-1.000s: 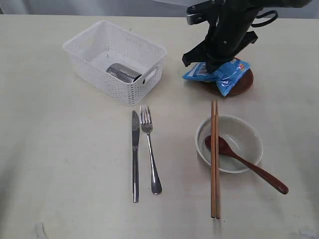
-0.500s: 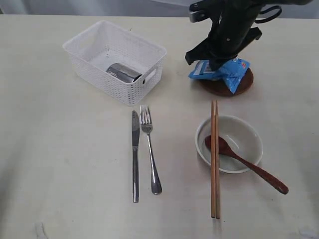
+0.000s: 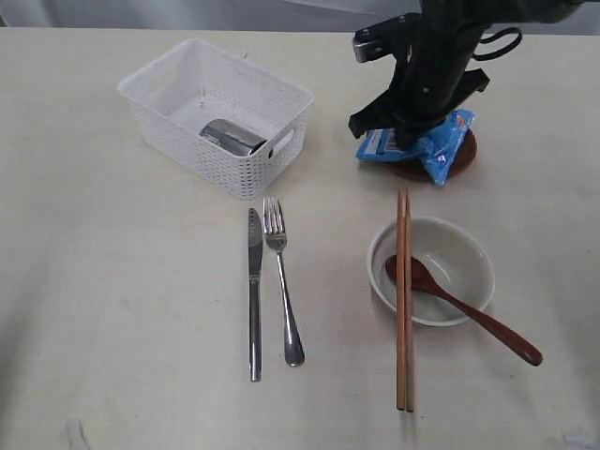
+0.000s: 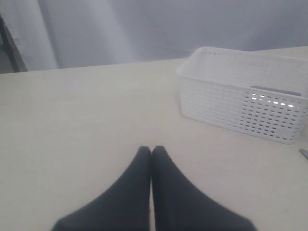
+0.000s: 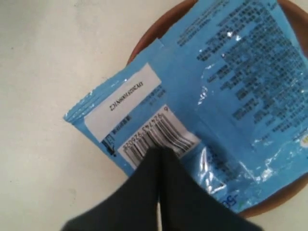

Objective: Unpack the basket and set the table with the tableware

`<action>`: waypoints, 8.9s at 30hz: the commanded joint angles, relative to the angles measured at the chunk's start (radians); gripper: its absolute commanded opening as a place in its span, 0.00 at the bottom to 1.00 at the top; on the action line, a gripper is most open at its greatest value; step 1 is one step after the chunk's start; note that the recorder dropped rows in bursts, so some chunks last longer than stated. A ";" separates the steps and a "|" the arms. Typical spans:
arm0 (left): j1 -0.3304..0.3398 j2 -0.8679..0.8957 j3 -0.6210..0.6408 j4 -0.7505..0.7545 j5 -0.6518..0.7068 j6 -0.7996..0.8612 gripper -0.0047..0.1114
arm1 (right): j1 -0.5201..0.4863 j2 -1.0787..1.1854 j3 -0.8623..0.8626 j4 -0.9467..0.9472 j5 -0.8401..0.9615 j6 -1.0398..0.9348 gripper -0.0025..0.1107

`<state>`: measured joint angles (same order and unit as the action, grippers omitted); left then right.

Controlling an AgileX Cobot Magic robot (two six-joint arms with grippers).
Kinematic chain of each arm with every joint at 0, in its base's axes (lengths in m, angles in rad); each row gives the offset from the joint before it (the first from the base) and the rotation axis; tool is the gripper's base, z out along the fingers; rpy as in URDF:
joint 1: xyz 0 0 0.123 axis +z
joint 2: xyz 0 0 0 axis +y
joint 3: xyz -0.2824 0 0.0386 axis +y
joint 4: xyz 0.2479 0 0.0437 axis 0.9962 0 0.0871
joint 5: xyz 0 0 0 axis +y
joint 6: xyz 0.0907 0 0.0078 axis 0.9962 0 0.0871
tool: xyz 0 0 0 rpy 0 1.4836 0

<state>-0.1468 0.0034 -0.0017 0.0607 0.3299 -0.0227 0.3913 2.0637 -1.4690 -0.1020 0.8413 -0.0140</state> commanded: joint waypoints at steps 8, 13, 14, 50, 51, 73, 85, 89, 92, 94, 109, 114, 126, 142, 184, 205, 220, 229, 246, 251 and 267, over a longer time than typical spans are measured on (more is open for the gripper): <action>-0.006 -0.003 0.002 -0.005 -0.010 0.000 0.04 | -0.028 -0.119 -0.007 -0.055 0.005 -0.006 0.02; -0.006 -0.003 0.002 -0.005 -0.010 0.000 0.04 | -0.090 -0.086 -0.007 -0.050 -0.022 0.088 0.02; -0.006 -0.003 0.002 -0.005 -0.010 0.000 0.04 | -0.099 -0.079 -0.007 -0.040 -0.030 0.090 0.02; -0.006 -0.003 0.002 -0.005 -0.010 0.000 0.04 | 0.198 -0.110 -0.273 0.437 0.092 -0.263 0.61; -0.006 -0.003 0.002 -0.005 -0.010 0.000 0.04 | 0.223 -0.080 -0.317 0.391 0.110 -0.223 0.61; -0.006 -0.003 0.002 -0.005 -0.010 0.000 0.04 | 0.310 0.334 -0.745 0.183 0.376 -0.121 0.57; -0.006 -0.003 0.002 -0.005 -0.010 0.000 0.04 | 0.310 0.375 -0.745 0.187 0.380 -0.158 0.57; -0.006 -0.003 0.002 -0.005 -0.010 0.000 0.04 | 0.310 0.403 -0.745 0.187 0.380 -0.158 0.57; -0.006 -0.003 0.002 -0.005 -0.010 0.000 0.04 | 0.310 0.417 -0.745 0.187 0.380 -0.156 0.57; -0.006 -0.003 0.002 -0.005 -0.010 0.000 0.04 | 0.310 0.421 -0.745 0.184 0.380 -0.156 0.57; -0.006 -0.003 0.002 -0.005 -0.010 0.000 0.04 | 0.310 0.419 -0.844 0.179 0.380 -0.158 0.02; -0.006 -0.003 0.002 -0.005 -0.010 0.000 0.04 | 0.310 0.405 -0.889 0.179 0.380 -0.154 0.02; -0.006 -0.003 0.002 -0.005 -0.010 0.000 0.04 | 0.295 0.426 -0.877 0.079 0.380 -0.102 0.68; -0.006 -0.003 0.002 -0.005 -0.010 0.000 0.04 | 0.295 0.488 -0.877 0.079 0.380 -0.126 0.11; -0.006 -0.003 0.002 -0.005 -0.010 0.000 0.04 | 0.297 -0.037 -0.479 0.015 0.380 -0.076 0.02; -0.006 -0.003 0.002 -0.005 -0.010 0.000 0.04 | 0.160 0.049 -0.286 0.074 0.361 -0.028 0.02; -0.006 -0.003 0.002 -0.005 -0.010 0.000 0.04 | 0.160 0.180 -0.423 0.292 0.270 -0.044 0.02; -0.006 -0.003 0.002 -0.005 -0.010 0.000 0.04 | 0.160 0.255 -0.570 0.304 0.303 -0.032 0.02; -0.006 -0.003 0.002 -0.005 -0.010 0.000 0.04 | 0.160 0.344 -0.730 0.274 0.380 -0.034 0.02; -0.006 -0.003 0.002 -0.005 -0.010 0.000 0.04 | 0.162 0.301 -0.727 0.238 0.380 -0.001 0.02; -0.006 -0.003 0.002 -0.005 -0.010 0.000 0.04 | 0.170 0.117 -0.410 0.139 0.380 0.014 0.02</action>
<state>-0.1468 0.0034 -0.0017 0.0607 0.3299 -0.0227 0.5651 2.1855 -1.8713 0.0359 1.2247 0.0000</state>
